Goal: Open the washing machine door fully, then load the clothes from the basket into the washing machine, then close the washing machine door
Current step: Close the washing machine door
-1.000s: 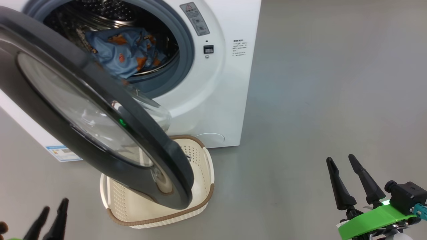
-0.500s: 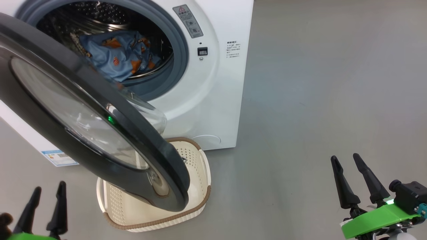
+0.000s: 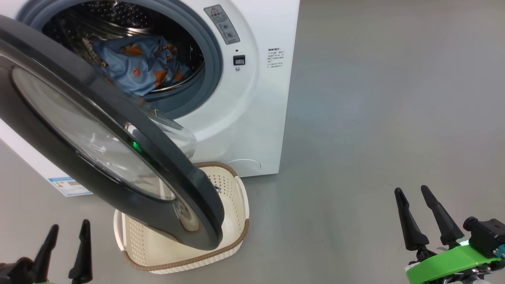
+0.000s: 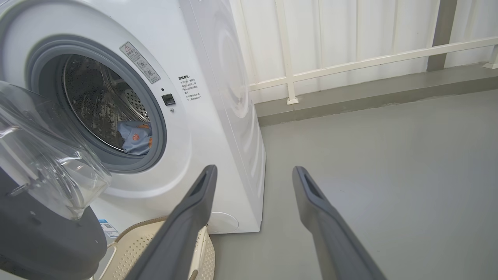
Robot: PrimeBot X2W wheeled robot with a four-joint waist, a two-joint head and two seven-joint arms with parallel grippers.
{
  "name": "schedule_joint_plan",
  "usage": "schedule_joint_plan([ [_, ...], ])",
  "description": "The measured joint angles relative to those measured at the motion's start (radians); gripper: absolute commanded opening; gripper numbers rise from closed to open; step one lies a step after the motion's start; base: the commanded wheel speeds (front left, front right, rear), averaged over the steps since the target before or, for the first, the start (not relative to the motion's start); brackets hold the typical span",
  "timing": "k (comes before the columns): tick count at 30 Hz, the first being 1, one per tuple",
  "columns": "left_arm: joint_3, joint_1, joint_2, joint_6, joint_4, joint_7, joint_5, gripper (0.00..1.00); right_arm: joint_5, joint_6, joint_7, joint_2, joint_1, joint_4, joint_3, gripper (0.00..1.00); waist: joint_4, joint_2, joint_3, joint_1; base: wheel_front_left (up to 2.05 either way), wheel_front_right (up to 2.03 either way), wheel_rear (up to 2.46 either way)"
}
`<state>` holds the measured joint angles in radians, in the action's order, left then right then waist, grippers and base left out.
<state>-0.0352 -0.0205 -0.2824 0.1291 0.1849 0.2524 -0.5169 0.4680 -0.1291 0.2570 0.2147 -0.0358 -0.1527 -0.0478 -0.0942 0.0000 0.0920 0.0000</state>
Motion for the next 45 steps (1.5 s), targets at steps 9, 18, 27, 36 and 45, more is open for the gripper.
schedule_joint_plan([
  [9,0.018,0.0,0.015,0.0,-0.002,0.0,0.02,1.0,0.0,0.0,0.0,-0.006,0.0,0.0,0.004,1.0,0.003,0.0,0.004,-0.0001,0.0,0.0,0.0],
  [18,0.007,0.0,0.017,0.0,-0.002,0.0,0.02,1.0,0.0,0.0,0.0,-0.007,0.0,0.0,-0.008,0.83,0.016,0.0,-0.003,0.0,0.0,0.0,0.0],
  [27,-0.009,0.0,0.048,0.0,0.002,0.0,0.018,1.0,0.001,0.0,0.0,-0.028,-0.009,-0.01,-0.102,0.0,0.061,0.0,-0.007,0.0,0.0,0.0,0.0],
  [36,-0.012,0.001,0.064,0.0,-0.002,0.0,0.018,1.0,0.009,0.0,0.0,-0.062,-0.129,0.039,-0.151,0.0,0.123,0.0,-0.011,0.0,0.0,0.0,0.0],
  [45,-0.022,0.001,0.077,0.0,-0.03,0.0,0.02,1.0,0.02,0.0,0.0,-0.077,-0.217,0.24,-0.285,0.0,0.187,0.0,-0.026,0.0,0.0,0.0,0.0],
])
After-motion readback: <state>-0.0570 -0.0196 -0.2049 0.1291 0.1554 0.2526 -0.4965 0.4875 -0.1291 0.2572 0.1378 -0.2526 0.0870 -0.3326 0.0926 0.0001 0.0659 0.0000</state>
